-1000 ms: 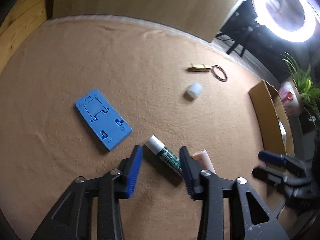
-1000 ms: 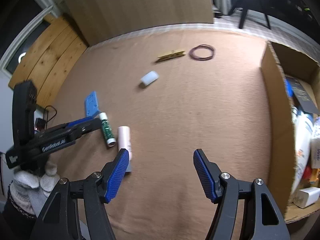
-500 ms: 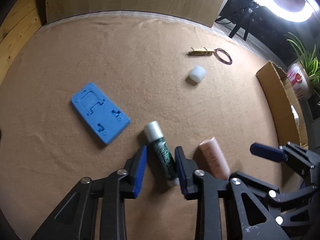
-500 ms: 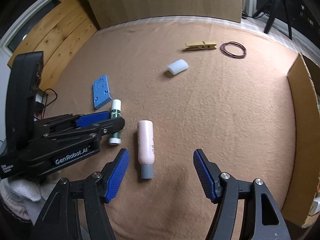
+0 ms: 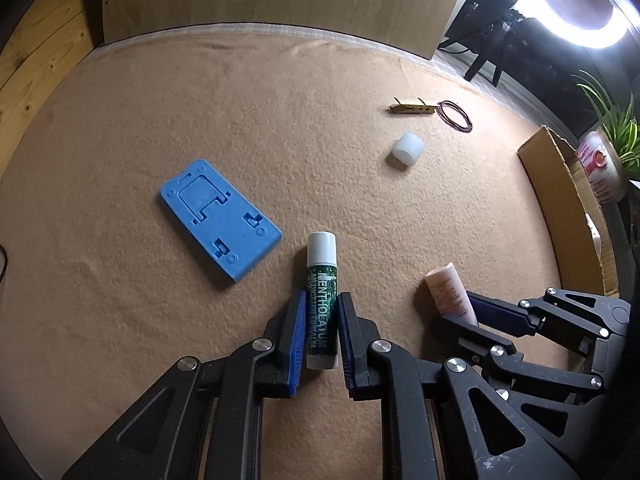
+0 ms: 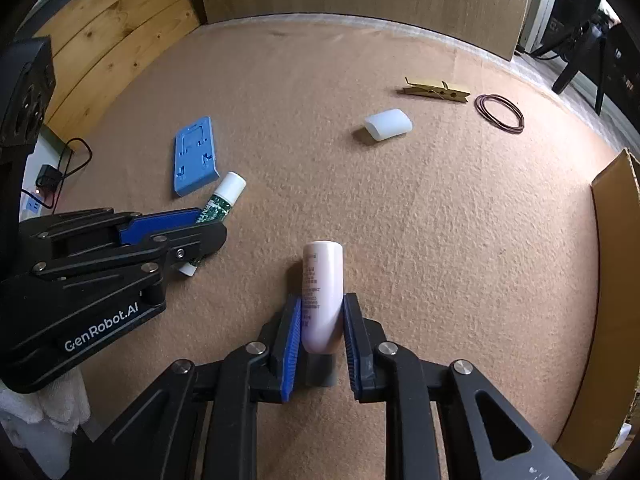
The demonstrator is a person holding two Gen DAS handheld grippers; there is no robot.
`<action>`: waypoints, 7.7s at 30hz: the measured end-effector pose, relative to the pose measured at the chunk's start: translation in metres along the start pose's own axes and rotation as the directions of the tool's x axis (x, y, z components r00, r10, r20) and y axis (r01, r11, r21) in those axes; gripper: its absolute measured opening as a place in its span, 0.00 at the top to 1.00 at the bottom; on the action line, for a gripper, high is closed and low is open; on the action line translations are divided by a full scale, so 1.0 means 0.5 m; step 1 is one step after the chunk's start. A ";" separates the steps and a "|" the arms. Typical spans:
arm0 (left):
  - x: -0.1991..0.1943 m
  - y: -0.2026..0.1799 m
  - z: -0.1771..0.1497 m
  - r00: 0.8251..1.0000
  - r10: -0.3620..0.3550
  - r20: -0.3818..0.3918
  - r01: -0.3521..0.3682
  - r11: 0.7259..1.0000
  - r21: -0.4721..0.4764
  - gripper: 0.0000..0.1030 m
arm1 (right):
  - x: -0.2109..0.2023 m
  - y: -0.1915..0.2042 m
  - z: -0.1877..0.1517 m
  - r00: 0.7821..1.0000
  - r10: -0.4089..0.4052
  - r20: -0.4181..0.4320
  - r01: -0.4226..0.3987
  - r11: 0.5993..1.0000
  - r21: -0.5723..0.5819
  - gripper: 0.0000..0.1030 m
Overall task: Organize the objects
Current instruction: 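Carry the glue stick and pink bottle over the box and open both tools, then grasp the blue phone stand with the left tool while the right tool grasps the white eraser, then carry the phone stand and eraser into the box and open both tools, then grasp the wooden clothespin with the left tool while the right tool grasps the purple rubber band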
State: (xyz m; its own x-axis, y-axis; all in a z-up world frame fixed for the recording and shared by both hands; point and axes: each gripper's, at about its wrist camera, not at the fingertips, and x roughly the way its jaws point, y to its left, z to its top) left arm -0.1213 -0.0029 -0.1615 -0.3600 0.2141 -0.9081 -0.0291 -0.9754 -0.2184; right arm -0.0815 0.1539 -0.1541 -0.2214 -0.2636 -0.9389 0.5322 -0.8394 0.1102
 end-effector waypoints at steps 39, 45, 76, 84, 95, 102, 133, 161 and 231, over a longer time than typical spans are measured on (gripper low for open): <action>-0.006 -0.584 0.148 0.959 -0.277 0.056 0.243 0.909 0.340 0.84 | -0.317 -0.501 -0.208 0.941 -0.263 0.213 0.130 0.862 0.489 0.82; 0.016 -0.634 0.152 0.957 -0.282 0.066 0.242 0.904 0.352 0.79 | -0.321 -0.524 -0.215 0.946 -0.223 0.236 0.085 0.871 0.483 0.75; -0.025 -0.186 0.143 0.995 0.009 0.104 -0.009 1.000 0.002 0.36 | -0.245 -0.362 -0.086 0.969 -0.073 0.237 -0.008 0.945 0.326 0.31; -0.040 -0.008 0.115 0.992 0.111 0.067 -0.100 0.985 -0.144 0.35 | -0.195 -0.294 0.000 0.977 0.010 0.213 -0.068 0.961 0.268 0.31; -0.023 0.146 0.097 0.995 0.104 -0.006 -0.100 0.940 -0.326 0.35 | -0.122 -0.237 0.095 0.983 0.105 0.152 -0.143 0.955 0.262 0.31; 0.015 0.130 0.110 0.991 0.125 -0.039 -0.131 0.953 -0.272 0.36 | -0.077 -0.211 0.143 0.985 0.132 0.115 -0.159 0.952 0.263 0.31; 0.016 0.090 0.097 0.991 0.130 -0.017 -0.131 0.985 -0.113 0.61 | 0.068 -0.120 0.232 0.999 0.032 -0.010 -0.029 0.974 0.224 0.82; -0.047 -0.093 0.098 0.998 -0.018 0.060 0.018 1.000 -0.010 0.61 | -0.231 -0.371 -0.082 0.976 -0.052 0.211 -0.047 0.898 0.438 0.82; -0.083 -0.397 0.147 0.983 -0.109 0.146 0.066 0.959 0.275 0.49 | -0.298 -0.406 -0.140 0.942 -0.131 0.309 -0.007 0.912 0.409 0.30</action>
State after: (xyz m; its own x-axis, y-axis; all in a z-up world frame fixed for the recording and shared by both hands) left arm -0.1690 0.1778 -0.0543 -0.4873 0.3096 -0.8165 -0.3085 -0.9358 -0.1707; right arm -0.0992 0.3968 -0.0592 -0.5311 -0.2852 -0.7979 0.1526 -0.9585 0.2410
